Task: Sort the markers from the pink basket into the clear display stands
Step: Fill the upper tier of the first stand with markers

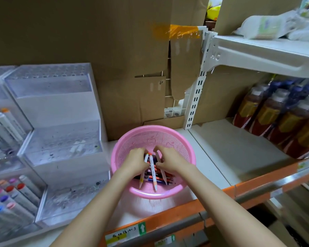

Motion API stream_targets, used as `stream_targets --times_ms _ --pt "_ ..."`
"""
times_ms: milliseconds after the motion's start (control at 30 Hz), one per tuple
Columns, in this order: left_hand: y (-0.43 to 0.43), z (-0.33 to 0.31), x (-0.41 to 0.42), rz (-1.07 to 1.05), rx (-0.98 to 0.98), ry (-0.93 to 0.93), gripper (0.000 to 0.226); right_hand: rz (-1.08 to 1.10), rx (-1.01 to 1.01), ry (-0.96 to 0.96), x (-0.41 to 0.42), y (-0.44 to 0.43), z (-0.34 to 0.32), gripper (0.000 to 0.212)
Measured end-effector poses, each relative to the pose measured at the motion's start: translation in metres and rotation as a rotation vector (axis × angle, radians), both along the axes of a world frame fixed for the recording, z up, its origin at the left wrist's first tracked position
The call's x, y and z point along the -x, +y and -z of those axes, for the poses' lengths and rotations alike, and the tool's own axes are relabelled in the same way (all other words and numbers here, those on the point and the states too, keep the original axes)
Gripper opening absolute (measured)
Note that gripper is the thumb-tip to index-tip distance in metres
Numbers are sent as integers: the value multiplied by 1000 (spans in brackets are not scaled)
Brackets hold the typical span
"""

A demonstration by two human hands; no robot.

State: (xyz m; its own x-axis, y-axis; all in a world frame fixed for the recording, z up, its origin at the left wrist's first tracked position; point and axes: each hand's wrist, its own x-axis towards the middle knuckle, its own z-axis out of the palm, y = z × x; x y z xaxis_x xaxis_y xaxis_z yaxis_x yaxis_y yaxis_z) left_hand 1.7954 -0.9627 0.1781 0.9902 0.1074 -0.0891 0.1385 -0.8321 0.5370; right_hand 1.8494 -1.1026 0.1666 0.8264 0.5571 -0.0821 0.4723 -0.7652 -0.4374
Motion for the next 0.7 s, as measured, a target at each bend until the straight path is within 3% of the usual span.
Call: stream_targets --times_ms 133,367,700 --pt "3 -2 -1 -52 101 -44 39 -3 -45 5 -1 0 -2 53" --pt "9 -11 0 -143 263 -208 45 7 -236 -14 -3 -1 -18 56" --pt "21 -69 25 -50 236 -525 43 -27 -595 -106 21 14 -66 48"
